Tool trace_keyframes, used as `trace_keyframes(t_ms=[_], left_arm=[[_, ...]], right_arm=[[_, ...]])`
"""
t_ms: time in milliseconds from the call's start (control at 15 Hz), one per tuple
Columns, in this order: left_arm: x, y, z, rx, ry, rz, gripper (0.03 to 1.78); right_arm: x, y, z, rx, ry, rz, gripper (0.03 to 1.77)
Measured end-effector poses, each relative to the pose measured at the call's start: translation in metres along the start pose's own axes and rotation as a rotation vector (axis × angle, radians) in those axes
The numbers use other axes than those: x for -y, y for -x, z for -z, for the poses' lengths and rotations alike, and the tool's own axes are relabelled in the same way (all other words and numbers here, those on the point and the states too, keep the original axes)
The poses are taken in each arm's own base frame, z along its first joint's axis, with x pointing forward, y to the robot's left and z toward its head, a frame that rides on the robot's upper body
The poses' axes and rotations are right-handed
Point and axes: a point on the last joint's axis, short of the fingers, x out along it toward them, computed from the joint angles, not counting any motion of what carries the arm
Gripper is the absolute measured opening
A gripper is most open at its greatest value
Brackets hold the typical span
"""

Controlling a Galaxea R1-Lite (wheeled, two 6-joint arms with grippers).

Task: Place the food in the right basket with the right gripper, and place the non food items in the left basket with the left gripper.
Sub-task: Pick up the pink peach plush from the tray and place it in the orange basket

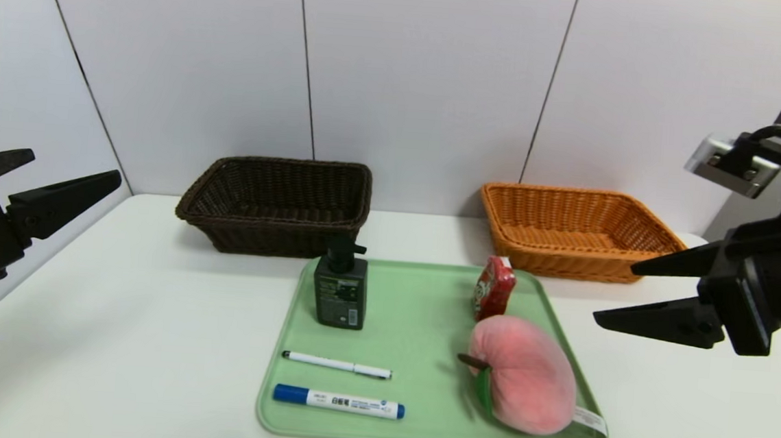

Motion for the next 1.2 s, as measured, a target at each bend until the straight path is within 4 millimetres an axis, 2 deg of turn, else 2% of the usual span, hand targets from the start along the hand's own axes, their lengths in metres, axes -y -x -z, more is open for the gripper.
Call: trace_keyframes(t_ms=[200, 600, 933, 1200], left_arm=[[0.002, 0.004, -0.004, 0.02, -0.024, 0.006, 1.69], [0.002, 0.007, -0.005, 0.031, -0.026, 0.006, 1.69], [0.003, 0.008, -0.003, 0.026, -0.025, 0.006, 1.69], [0.003, 0.008, -0.003, 0.023, -0.024, 0.006, 1.69]], right_arm=[[0.008, -0.028, -0.006, -0.075, 0.039, -0.039, 1.71], [-0.005, -0.085, -0.012, -0.219, 0.111, -0.136, 1.71], [-0.006, -0.109, -0.009, -0.28, 0.119, -0.17, 1.71], [-0.006, -0.12, -0.002, -0.32, 0.122, -0.186, 1.71]])
